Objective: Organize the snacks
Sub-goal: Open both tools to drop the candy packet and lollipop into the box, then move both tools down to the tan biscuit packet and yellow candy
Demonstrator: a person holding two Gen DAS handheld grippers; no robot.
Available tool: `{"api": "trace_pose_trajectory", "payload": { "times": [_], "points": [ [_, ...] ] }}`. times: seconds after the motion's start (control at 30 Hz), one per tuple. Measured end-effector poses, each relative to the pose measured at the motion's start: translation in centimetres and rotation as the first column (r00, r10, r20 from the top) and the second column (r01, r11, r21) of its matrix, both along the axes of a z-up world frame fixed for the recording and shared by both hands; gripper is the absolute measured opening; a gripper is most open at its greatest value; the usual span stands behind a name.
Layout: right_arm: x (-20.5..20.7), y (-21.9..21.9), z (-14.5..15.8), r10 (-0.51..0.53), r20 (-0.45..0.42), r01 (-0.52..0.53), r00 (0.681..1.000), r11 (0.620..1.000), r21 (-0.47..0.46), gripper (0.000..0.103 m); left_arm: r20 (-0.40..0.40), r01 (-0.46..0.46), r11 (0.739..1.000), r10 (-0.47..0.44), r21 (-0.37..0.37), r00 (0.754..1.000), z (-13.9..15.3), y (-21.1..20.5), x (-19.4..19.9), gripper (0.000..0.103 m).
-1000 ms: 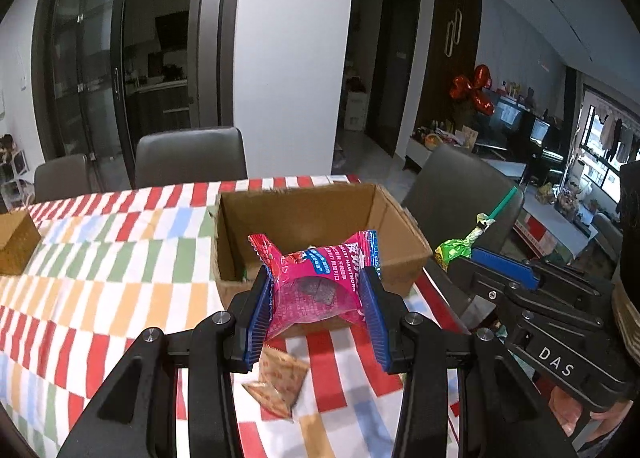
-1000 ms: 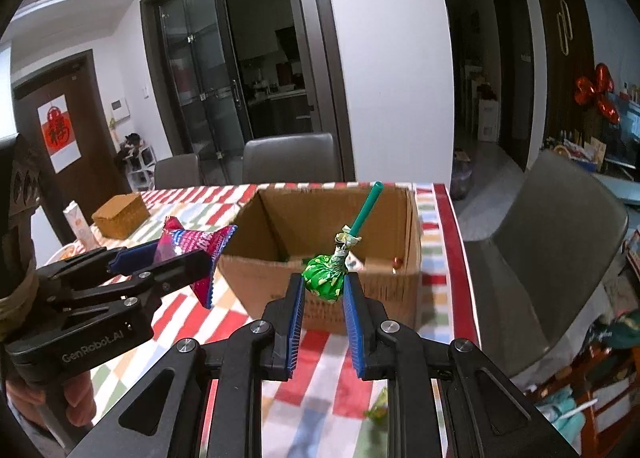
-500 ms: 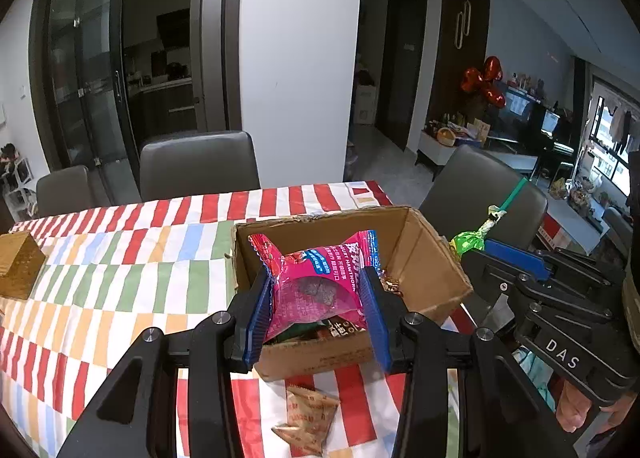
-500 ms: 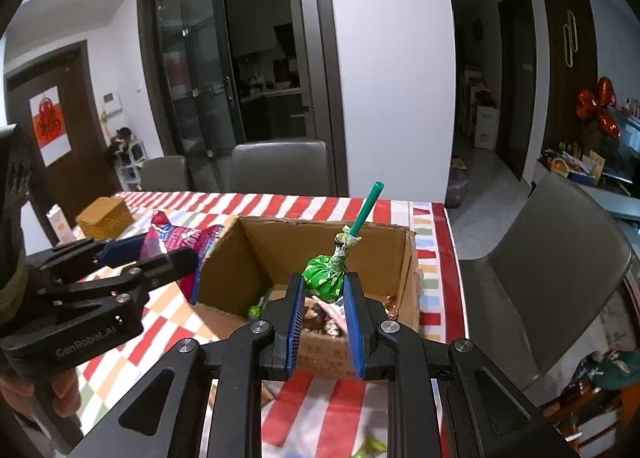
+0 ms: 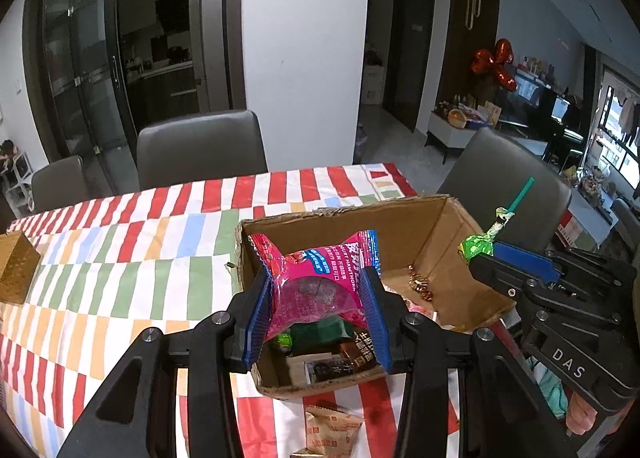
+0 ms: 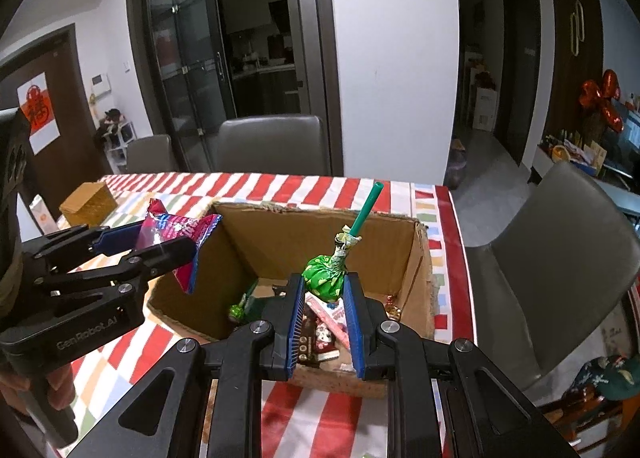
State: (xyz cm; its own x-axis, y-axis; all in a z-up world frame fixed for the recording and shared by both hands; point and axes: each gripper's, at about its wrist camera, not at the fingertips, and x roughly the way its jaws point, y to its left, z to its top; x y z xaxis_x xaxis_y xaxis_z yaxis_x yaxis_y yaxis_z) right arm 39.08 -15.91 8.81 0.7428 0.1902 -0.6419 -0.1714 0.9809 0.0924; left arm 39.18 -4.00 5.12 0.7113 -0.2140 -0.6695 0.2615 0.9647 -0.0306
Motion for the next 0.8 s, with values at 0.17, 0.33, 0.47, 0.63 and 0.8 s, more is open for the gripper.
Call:
{"api": "trace_pose_trajectory", "payload": {
  "times": [0.17, 0.33, 0.47, 0.63, 0.8],
  "points": [
    [1.2, 0.1, -0.7, -0.008, -0.032, 0.008, 0.999, 1.0, -0.001, 0.022, -0.044, -0.005, 1.0, 0.005, 0.007, 0.999, -1.2, 0.0, 1.2, 0.052],
    [0.9, 0.0, -1.3, -0.04, -0.04, 0.04, 0.998, 0.999, -0.004, 0.042, -0.063, -0.013, 1.0, 0.014, 0.016, 0.998, -1.9, 0.3, 0.5, 0.058],
    [0.0, 0.2, -1.2, -0.039, -0.04, 0.039, 0.998, 0.999, -0.011, 0.042, -0.041, -0.028, 0.999, 0.029, 0.028, 0.999, -1.6, 0.8, -1.0, 0.06],
    [-1.7, 0.5, -0.7, -0.042, -0.017, 0.041, 0.999, 0.999, -0.015, 0.042, -0.024, -0.036, 0.999, 0.037, 0.016, 0.999, -1.2, 1.2, -3.0, 0.064],
    [-3.2, 1.2, -0.4, -0.031, -0.01, 0.031, 0.999, 0.999, -0.018, 0.042, -0.024, -0.035, 0.999, 0.035, 0.005, 0.999, -1.0, 1.4, -4.8, 0.064]
  ]
}}
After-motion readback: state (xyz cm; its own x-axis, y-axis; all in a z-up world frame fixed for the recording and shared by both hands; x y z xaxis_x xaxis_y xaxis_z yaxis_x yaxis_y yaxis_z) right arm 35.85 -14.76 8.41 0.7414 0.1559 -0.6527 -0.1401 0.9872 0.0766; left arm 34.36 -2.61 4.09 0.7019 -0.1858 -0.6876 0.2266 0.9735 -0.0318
